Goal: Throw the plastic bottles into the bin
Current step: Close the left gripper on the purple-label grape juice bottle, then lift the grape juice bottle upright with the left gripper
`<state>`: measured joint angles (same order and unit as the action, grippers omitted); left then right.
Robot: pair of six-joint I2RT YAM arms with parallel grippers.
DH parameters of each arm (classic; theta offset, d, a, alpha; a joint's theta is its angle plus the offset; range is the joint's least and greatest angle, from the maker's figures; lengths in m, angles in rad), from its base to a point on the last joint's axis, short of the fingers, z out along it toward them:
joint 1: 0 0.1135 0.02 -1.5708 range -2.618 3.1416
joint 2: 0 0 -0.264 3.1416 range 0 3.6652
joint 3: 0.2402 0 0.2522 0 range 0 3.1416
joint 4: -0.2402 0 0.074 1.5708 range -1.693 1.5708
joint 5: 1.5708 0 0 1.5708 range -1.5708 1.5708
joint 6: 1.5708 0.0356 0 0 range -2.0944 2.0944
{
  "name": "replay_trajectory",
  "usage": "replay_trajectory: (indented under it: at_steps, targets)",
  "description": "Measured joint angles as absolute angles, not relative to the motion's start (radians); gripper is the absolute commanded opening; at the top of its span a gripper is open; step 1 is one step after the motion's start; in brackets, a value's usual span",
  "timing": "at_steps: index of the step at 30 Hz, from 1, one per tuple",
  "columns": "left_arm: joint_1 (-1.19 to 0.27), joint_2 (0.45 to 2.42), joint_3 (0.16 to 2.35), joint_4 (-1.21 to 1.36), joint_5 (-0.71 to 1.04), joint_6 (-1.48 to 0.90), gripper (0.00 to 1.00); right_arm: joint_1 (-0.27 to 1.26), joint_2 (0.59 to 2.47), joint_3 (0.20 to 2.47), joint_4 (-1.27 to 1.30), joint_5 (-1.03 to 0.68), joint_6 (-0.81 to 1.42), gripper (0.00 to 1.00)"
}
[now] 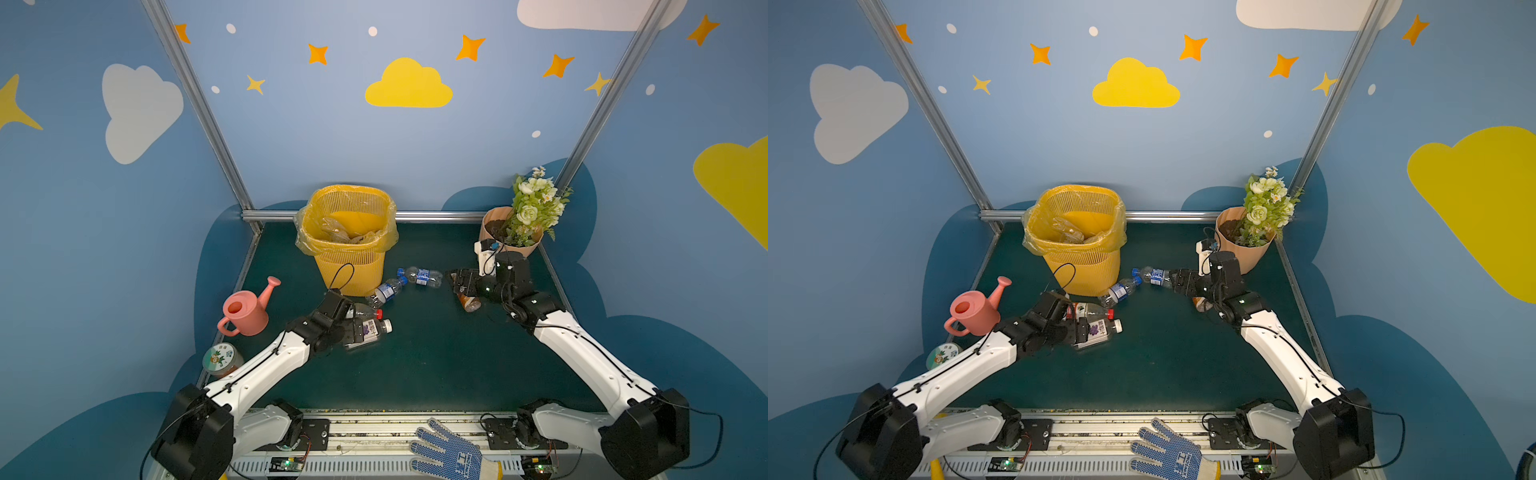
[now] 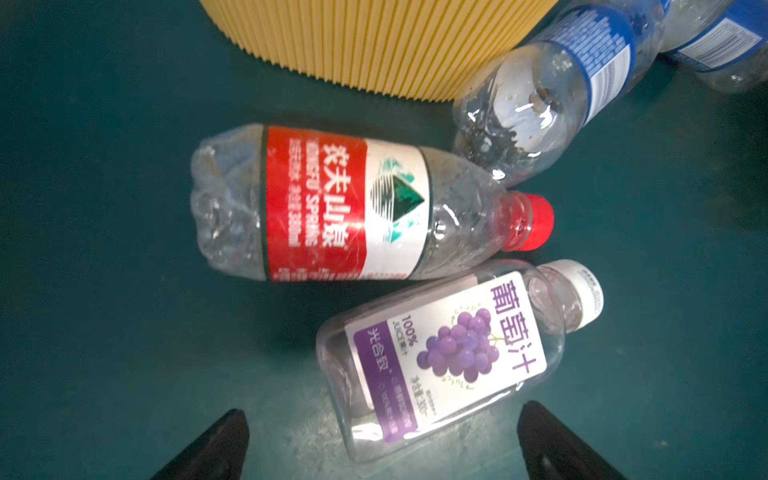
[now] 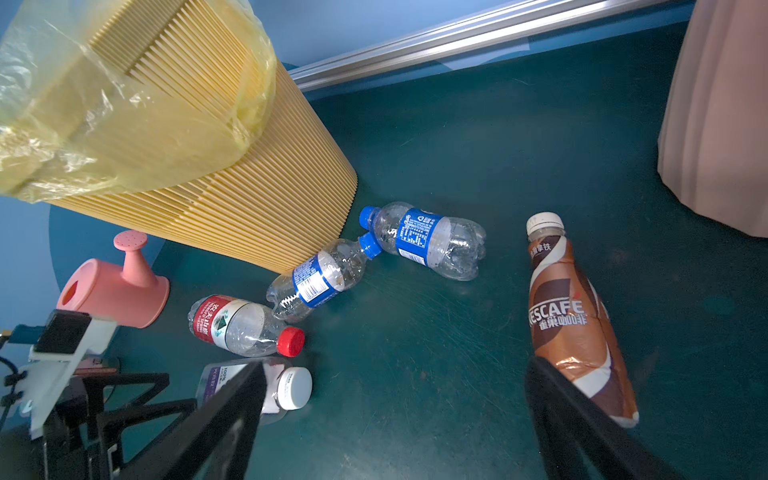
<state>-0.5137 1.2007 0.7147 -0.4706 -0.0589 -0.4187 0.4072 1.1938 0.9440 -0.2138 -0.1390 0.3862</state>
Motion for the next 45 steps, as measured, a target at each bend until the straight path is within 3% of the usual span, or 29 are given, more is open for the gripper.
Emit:
replay_trajectory:
  at_steps: [11,23,32,39,45]
  targets:
    - [-0.512,1.487,0.865,-0.458,-0.035,-0.291,1.0,0.395,1.163,0.925,-0.222,-0.139,0.386,0.95]
    - [-0.57,1.513,0.87,-0.454,0.087,-0.254,0.98,0.386,1.16,0.918,-0.223,-0.141,0.387,0.95]
    - [-0.625,1.526,0.871,-0.514,0.083,-0.254,0.98,0.384,1.173,0.918,-0.222,-0.159,0.39,0.95]
    - [-0.654,1.605,0.934,-0.574,0.042,-0.255,0.9,0.383,1.179,0.914,-0.223,-0.16,0.39,0.95]
    - [-0.698,1.677,0.986,-0.615,0.004,-0.252,0.77,0.376,1.179,0.909,-0.223,-0.161,0.39,0.95]
